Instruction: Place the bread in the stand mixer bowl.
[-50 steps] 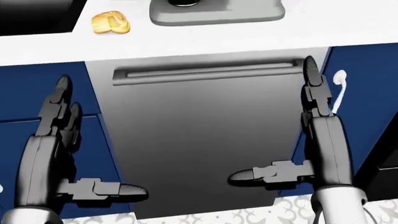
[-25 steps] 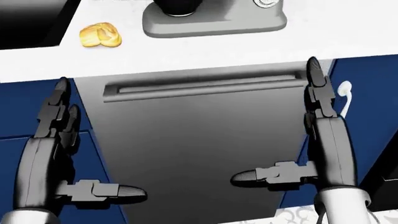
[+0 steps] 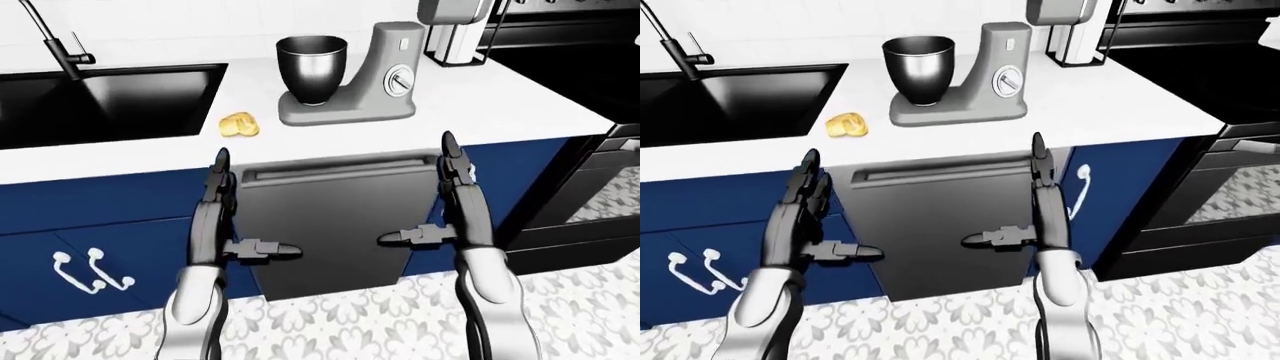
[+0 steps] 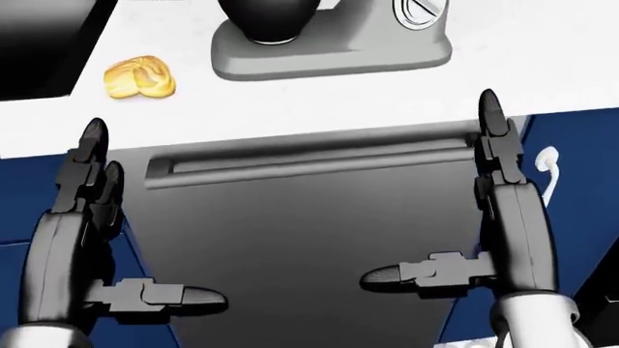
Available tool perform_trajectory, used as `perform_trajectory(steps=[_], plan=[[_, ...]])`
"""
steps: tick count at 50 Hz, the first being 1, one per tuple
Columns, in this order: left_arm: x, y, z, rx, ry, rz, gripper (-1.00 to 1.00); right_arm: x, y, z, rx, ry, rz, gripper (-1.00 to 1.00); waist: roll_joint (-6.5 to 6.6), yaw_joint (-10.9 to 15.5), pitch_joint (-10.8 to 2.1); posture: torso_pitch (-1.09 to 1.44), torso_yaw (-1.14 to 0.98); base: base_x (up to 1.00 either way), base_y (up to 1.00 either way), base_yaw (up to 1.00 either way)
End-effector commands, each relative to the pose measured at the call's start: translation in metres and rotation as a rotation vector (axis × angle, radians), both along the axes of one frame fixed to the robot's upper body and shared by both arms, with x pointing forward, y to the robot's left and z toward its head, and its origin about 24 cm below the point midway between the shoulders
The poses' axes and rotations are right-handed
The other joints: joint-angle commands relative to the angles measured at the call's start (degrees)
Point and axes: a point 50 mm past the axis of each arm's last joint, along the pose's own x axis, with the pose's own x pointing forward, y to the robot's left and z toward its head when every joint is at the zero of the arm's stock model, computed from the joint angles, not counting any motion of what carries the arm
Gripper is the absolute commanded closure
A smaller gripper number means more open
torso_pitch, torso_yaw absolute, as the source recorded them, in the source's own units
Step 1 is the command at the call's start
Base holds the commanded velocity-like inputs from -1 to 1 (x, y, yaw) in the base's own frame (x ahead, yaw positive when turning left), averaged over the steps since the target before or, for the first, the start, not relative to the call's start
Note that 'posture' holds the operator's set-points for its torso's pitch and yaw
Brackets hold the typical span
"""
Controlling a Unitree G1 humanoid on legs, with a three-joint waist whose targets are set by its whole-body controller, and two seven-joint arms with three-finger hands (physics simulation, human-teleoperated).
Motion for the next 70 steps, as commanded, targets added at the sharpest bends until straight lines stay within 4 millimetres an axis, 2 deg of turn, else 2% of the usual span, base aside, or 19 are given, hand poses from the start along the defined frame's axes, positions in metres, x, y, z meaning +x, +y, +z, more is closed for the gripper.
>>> perform_trajectory(steps=[1,6,7,9,15,19,20,21,27,31,40,44,53,57,58,60,66,68,70], plan=[[-0.002,-0.004,0.017,0.000,-0.098,-0.024,-1.00,-0.003,-0.001,0.018,-0.013,-0.099,-0.007,-1.00,-0.04,-0.15,-0.60,0.00,0.00,0.14,0.00,0.00],[-0.002,-0.004,0.020,0.000,-0.102,-0.024,-1.00,-0.004,-0.001,0.019,-0.013,-0.100,-0.009,-1.00,-5.84,-0.12,-1.08,0.00,0.00,0.14,0.00,0.00],[-0.002,-0.004,0.020,0.001,-0.102,-0.024,-1.00,-0.004,-0.001,0.019,-0.013,-0.101,-0.009,-1.00,-3.40,-0.68,-0.99,0.00,0.00,0.14,0.00,0.00],[-0.002,-0.004,0.020,0.001,-0.103,-0.024,-1.00,-0.004,-0.001,0.019,-0.012,-0.101,-0.009,-1.00,-4.29,-0.72,-0.78,0.00,0.00,0.14,0.00,0.00],[-0.002,-0.004,0.021,0.002,-0.104,-0.024,-1.00,-0.003,-0.002,0.018,-0.009,-0.100,-0.010,-1.00,-0.99,-0.96,0.00,0.00,0.00,0.14,0.00,0.00],[-0.002,-0.004,0.022,0.002,-0.105,-0.024,-1.00,-0.003,-0.002,0.018,-0.009,-0.100,-0.010,-1.00,4.19,-1.15,-0.84,0.00,0.00,0.14,0.00,0.00],[-0.002,-0.004,0.022,0.003,-0.106,-0.024,-1.00,-0.003,-0.002,0.018,-0.009,-0.100,-0.010,-1.00,1.71,-0.48,-0.52,0.00,0.00,0.14,0.00,0.00],[-0.002,-0.004,0.023,0.003,-0.107,-0.024,-1.00,-0.003,-0.002,0.018,-0.008,-0.099,-0.009,-1.00,2.68,-0.91,-0.60,0.00,0.00,0.13,0.00,0.00],[-0.002,-0.004,0.023,0.003,-0.107,-0.024,-1.00,-0.003,-0.001,0.017,-0.007,-0.098,-0.009,-1.00,-0.13,-0.18,-0.77,0.00,0.00,0.14,0.00,0.00],[-0.002,-0.004,0.022,0.002,-0.107,-0.023,-1.00,-0.003,-0.001,0.018,-0.007,-0.098,-0.008,-1.00,-5.10,0.05,-1.42,0.00,0.00,0.14,0.00,0.00],[-0.003,-0.004,0.022,0.001,-0.108,-0.023,-1.00,-0.003,-0.001,0.018,-0.008,-0.098,-0.010,-1.00,-1.44,-0.86,-0.01,0.00,0.00,0.14,0.00,0.00],[-0.003,-0.004,0.022,0.001,-0.109,-0.022,-1.00,-0.004,-0.002,0.018,-0.008,-0.098,-0.012,-1.00,3.83,-1.22,-1.07,0.00,0.00,0.14,0.00,0.00],[-0.004,-0.004,0.023,0.000,-0.110,-0.022,-1.00,-0.005,-0.003,0.019,-0.009,-0.100,-0.015,-1.00,-0.56,-0.12,-0.46,0.00,0.00,0.15,0.00,0.00],[-0.004,-0.003,0.026,-0.002,-0.116,-0.020,-1.00,-0.005,-0.003,0.019,-0.009,-0.102,-0.018,-1.00,-6.23,-0.09,-1.74,0.00,0.00,0.14,0.00,0.00],[-0.004,-0.003,0.026,-0.001,-0.117,-0.020,-1.00,-0.005,-0.003,0.019,-0.009,-0.101,-0.017,-1.00,-3.45,-0.75,-0.90,0.00,0.00,0.14,0.00,0.00],[-0.005,-0.003,0.027,-0.001,-0.120,-0.019,-1.00,-0.006,-0.004,0.019,-0.009,-0.102,-0.019,-1.00,-4.26,-0.78,-0.72,0.00,0.00,0.15,0.00,0.00],[-0.005,-0.002,0.029,0.000,-0.124,-0.017,-1.00,-0.007,-0.005,0.020,-0.010,-0.105,-0.023,-1.00,-1.13,-0.97,0.04,0.00,0.00,0.14,0.00,0.00],[-0.005,-0.002,0.030,0.000,-0.126,-0.016,-1.00,-0.007,-0.005,0.020,-0.010,-0.105,-0.022,-1.00,0.96,-1.20,-0.19,0.00,0.00,0.14,0.00,0.00],[-0.005,-0.002,0.031,0.000,-0.127,-0.016,-1.00,-0.007,-0.005,0.020,-0.009,-0.105,-0.023,-1.00,4.92,-1.08,-1.60,0.00,0.00,0.14,0.00,0.00]])
